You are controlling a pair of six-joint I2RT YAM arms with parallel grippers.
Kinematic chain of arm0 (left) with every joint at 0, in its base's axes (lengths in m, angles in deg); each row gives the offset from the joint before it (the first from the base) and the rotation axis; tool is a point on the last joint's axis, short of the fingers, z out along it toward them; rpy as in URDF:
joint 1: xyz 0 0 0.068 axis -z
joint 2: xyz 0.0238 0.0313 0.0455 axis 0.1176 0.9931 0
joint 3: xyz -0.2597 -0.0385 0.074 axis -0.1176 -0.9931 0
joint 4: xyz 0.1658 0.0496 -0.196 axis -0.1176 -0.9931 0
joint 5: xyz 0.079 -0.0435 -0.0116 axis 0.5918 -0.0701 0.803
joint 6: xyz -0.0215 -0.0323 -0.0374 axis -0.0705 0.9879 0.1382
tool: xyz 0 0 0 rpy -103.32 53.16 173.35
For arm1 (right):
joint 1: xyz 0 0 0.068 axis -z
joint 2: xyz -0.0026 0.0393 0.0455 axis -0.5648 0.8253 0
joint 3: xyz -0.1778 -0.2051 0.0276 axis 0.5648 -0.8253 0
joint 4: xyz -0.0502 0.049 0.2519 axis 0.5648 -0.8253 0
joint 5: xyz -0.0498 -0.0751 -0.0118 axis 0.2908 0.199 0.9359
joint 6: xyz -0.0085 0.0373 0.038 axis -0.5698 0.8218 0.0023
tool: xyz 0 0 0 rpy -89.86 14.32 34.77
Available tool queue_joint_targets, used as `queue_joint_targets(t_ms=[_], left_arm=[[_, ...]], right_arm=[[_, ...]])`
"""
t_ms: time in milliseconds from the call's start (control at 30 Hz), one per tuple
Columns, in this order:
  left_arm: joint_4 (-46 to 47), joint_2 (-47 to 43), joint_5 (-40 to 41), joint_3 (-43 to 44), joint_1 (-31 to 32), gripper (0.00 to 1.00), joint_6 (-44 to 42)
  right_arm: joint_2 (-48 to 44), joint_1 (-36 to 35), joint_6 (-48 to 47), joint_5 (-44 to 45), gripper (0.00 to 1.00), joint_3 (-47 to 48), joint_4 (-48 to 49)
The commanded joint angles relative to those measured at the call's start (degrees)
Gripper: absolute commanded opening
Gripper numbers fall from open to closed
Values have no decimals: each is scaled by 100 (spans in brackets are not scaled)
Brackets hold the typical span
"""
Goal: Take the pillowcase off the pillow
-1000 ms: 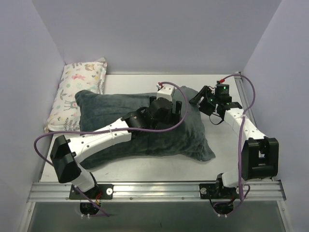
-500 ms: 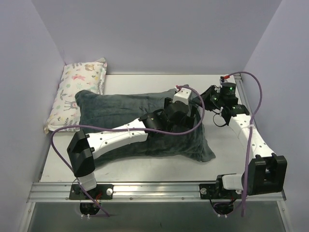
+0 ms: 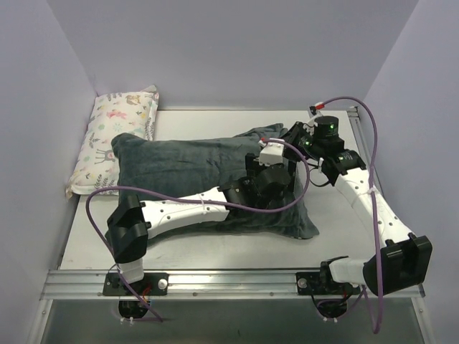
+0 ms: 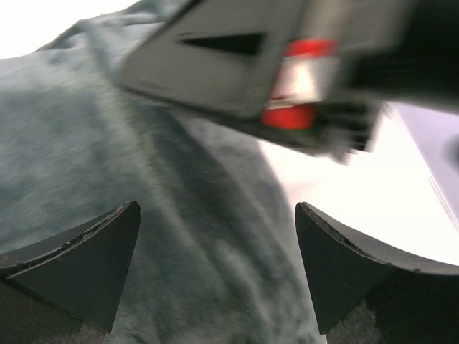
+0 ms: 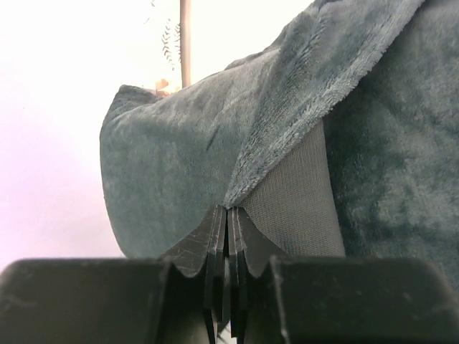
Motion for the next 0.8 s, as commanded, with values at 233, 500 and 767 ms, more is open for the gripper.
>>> queue_joint_targets(t_ms=[233, 500, 767], left_arm=[[524, 31, 1506, -406, -32, 96, 848], [1687, 13, 1181, -760, -15, 97, 487], [1090, -65, 1665, -855, -15, 35, 988]], right_arm=[[-476, -108, 400, -413, 0, -133, 173], [-608, -169, 576, -580, 0, -362, 349], [-810, -187, 392, -387, 0, -485, 157]])
